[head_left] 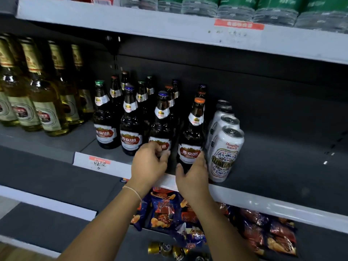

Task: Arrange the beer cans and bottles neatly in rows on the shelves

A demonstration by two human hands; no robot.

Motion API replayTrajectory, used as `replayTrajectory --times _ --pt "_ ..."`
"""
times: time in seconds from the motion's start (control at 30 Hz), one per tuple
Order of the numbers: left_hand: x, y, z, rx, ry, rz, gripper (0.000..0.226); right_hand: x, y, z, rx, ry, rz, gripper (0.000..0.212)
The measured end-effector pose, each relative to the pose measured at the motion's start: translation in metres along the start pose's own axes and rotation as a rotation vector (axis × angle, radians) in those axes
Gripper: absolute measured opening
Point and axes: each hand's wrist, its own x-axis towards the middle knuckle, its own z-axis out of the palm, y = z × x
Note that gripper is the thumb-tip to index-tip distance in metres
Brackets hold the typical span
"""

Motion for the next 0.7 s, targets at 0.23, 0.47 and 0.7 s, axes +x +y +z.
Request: replayTrajectory --times 0.23,0.47,0.7 --pt "0.013 -0.022 -0.006 -0.026 -0.126 0.003 0.069 0.021 0.002 0.02 -0.006 0.219 0.082 0.09" --pt "0.028 -0.028 -0.003 -0.041 -0.272 -0.014 0.102 0.026 0.002 0.029 -0.007 0.275 0.067 0.079" --pt "0.033 -0.04 0.004 -0.08 -0.257 -0.027 0.097 0.029 0.004 0.03 0.003 0.248 0.048 0.073"
